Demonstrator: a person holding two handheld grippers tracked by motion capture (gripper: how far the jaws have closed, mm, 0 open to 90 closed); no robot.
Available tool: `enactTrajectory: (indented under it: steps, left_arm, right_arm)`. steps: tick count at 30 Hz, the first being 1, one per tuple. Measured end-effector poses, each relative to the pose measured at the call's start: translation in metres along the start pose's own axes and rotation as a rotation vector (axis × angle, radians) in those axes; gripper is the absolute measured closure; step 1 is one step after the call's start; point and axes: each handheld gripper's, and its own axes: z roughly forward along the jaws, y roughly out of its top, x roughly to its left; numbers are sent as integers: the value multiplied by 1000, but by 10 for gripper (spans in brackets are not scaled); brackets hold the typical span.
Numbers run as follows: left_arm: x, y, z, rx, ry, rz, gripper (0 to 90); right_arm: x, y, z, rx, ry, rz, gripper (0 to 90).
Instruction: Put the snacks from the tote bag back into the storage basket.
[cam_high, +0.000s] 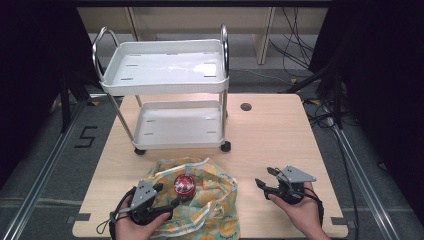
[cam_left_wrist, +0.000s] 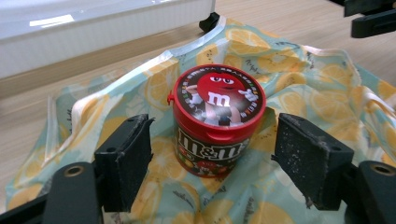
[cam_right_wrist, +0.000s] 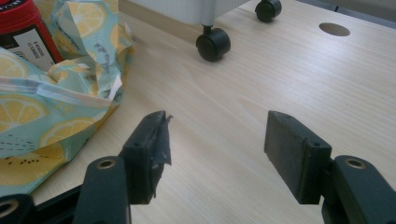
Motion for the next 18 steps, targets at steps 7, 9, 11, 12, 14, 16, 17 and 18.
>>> enactTrajectory:
  steps: [7, 9, 11, 12, 14, 16, 17, 18]
  left_arm:
    - [-2, 13, 6, 47, 23, 69, 262]
    - [-5, 14, 8, 48, 28, 41, 256]
    - [-7, 18, 14, 62, 30, 48, 247]
    - [-7, 18, 14, 62, 30, 48, 244]
    - [-6, 22, 19, 99, 25, 109, 239]
    - [-6, 24, 23, 117, 21, 150, 237]
    - [-6, 24, 23, 117, 21, 150, 236]
    - [-10, 23, 27, 113, 23, 108, 233]
  right_arm:
    - [0, 2, 0, -18, -14, -1, 403]
    - [0, 1, 1, -19, -15, -10, 402]
    - [3, 1, 1, -1, -9, 25, 399]
    - [3, 1, 1, -1, -9, 25, 399]
    - [3, 1, 1, 2, -5, 42, 396]
    - [3, 1, 1, 2, -6, 39, 393]
    - [1, 1, 2, 1, -6, 22, 392]
    - [-1, 1, 3, -14, -7, 4, 392]
